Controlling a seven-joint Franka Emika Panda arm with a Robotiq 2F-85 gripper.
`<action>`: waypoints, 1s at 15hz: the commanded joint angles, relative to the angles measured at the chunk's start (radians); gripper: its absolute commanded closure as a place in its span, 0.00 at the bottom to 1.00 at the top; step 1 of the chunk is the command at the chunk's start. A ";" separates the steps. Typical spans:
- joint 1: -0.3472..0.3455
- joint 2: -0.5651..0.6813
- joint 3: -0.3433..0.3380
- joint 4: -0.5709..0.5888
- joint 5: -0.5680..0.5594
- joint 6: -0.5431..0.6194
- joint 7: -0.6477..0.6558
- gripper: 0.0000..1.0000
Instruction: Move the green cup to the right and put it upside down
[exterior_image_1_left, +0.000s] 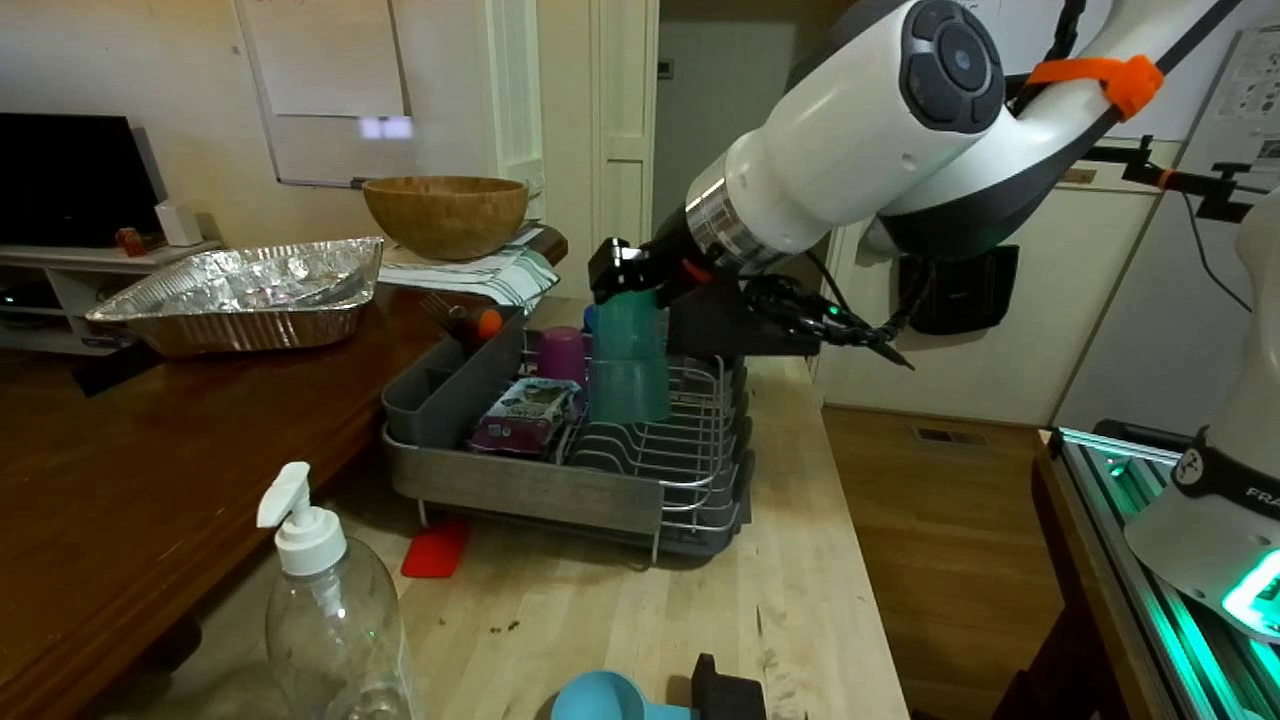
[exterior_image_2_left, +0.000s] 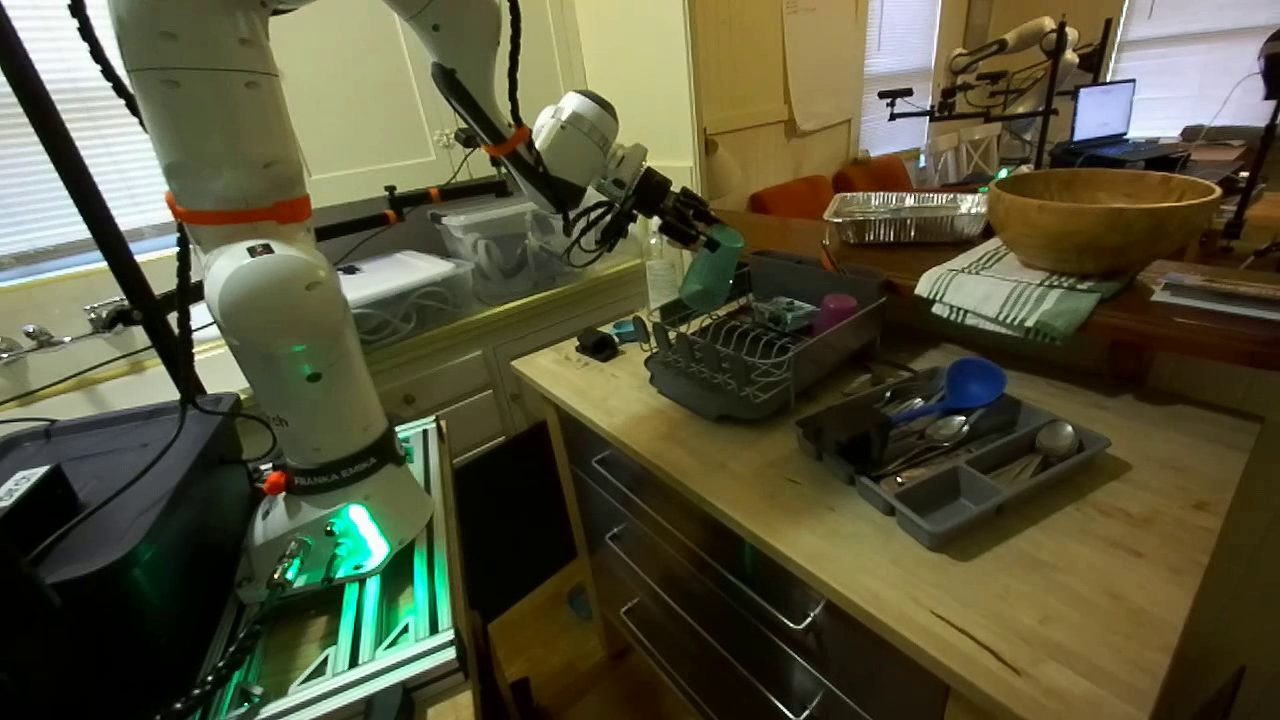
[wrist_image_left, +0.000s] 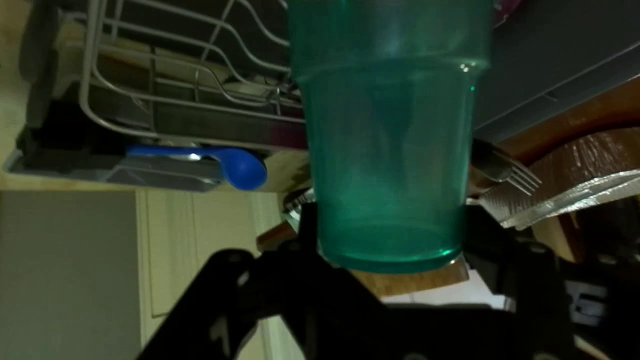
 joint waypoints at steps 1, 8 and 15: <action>-0.029 -0.048 0.021 -0.043 -0.222 -0.062 0.182 0.53; -0.049 -0.026 0.035 -0.015 -0.181 -0.091 0.226 0.53; -0.056 0.107 0.033 0.031 -0.267 -0.246 0.235 0.53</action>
